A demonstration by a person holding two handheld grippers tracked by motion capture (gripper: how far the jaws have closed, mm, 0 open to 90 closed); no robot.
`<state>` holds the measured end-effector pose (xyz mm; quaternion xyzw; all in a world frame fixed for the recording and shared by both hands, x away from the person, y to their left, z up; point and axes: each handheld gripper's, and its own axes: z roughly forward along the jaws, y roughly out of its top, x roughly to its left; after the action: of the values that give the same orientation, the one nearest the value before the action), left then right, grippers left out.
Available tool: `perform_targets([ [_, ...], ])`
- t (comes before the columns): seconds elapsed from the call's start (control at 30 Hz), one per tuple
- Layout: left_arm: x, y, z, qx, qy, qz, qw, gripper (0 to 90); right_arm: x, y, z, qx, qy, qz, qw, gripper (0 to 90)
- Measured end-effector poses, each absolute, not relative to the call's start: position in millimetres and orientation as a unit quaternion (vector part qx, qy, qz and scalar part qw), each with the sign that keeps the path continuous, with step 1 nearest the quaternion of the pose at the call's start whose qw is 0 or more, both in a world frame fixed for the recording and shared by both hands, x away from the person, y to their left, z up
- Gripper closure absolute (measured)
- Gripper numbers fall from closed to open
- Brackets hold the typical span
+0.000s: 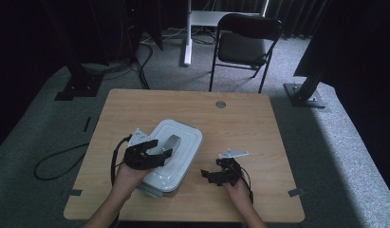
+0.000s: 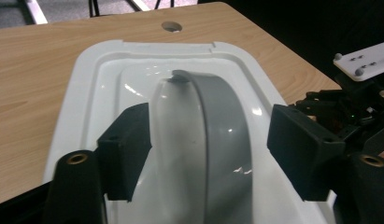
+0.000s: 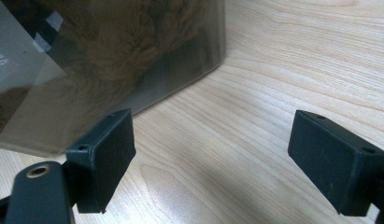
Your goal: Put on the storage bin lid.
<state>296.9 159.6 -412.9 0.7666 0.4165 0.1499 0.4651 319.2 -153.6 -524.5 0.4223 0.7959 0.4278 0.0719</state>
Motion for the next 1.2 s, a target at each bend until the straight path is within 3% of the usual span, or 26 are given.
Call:
perform_targets([
  [0.1,297.3,166.6,-412.8,0.766,0.42,0.16,0.459,25.2,319.2,-154.4,-524.3,0.422,0.796,0.428,0.073,14.1],
  [0.13,297.8,168.0,-412.8,0.769,0.421,0.162,0.453,18.6,319.0,-154.8,-524.1,0.424,0.795,0.428,0.073,14.0],
  [0.23,299.3,175.9,-413.8,0.765,0.43,0.164,0.45,17.3,319.1,-155.7,-523.8,0.423,0.795,0.428,0.075,14.0],
  [0.3,300.5,180.9,-414.7,0.763,0.435,0.163,0.45,9.5,319.2,-156.2,-523.8,0.425,0.793,0.43,0.073,14.0],
  [0.4,303.1,189.0,-416.5,0.761,0.435,0.177,0.447,8.6,319.3,-156.3,-523.7,0.425,0.793,0.43,0.074,14.1],
  [0.43,305.6,192.3,-417.3,0.76,0.436,0.176,0.447,0.6,319.4,-156.4,-523.7,0.425,0.793,0.43,0.074,14.1],
  [0.87,317.6,237.1,-440.3,0.719,0.472,0.242,0.449,0.6,319.8,-158.6,-526.3,0.428,0.794,0.425,0.073,14.1],
  [1.2,323.8,259.0,-462.0,0.693,0.505,0.252,0.448,0.6,320.2,-155.7,-527.7,0.426,0.796,0.423,0.071,14.1],
])
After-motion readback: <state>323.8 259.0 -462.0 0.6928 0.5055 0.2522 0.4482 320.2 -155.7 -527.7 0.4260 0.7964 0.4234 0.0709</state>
